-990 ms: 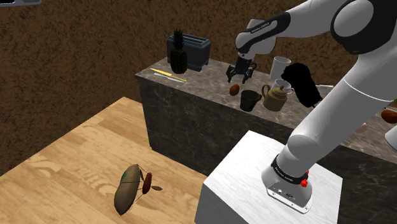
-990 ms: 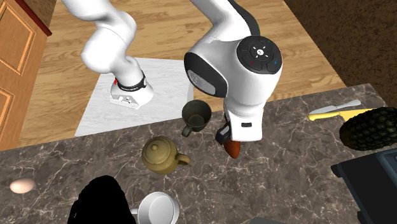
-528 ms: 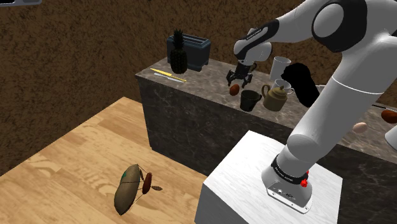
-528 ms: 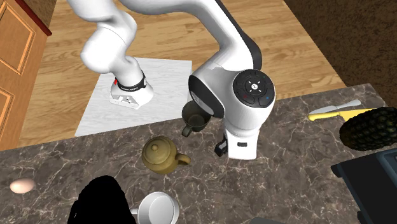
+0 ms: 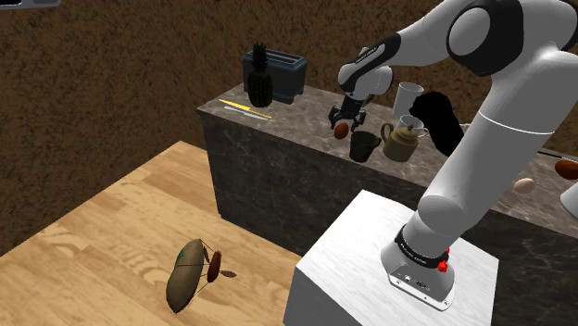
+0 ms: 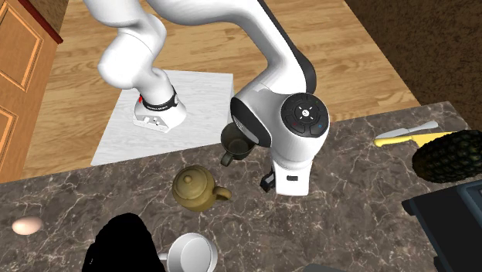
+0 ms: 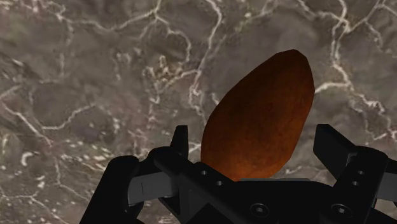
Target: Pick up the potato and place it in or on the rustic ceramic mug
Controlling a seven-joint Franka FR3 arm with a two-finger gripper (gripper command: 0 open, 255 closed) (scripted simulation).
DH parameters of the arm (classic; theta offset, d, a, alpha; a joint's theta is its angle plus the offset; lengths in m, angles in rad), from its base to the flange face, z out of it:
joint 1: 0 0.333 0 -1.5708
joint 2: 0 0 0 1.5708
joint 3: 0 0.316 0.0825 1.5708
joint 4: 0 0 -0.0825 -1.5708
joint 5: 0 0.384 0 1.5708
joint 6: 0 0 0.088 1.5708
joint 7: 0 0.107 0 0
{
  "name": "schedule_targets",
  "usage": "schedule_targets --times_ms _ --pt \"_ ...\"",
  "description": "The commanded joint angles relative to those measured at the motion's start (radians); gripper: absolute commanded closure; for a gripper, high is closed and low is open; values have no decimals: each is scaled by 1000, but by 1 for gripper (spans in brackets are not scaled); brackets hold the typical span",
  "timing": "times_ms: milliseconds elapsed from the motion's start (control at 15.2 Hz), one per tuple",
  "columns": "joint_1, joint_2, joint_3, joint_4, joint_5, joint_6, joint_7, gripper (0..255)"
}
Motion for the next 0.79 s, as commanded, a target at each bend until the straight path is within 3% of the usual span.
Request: schedule_targets --times_ms 0,66,132,726 --pt "0 0 0 0 0 0 0 0" --pt "0 0 0 0 0 0 0 0" --pt "0 0 0 0 0 0 0 255" --pt "0 0 0 0 0 0 0 255"
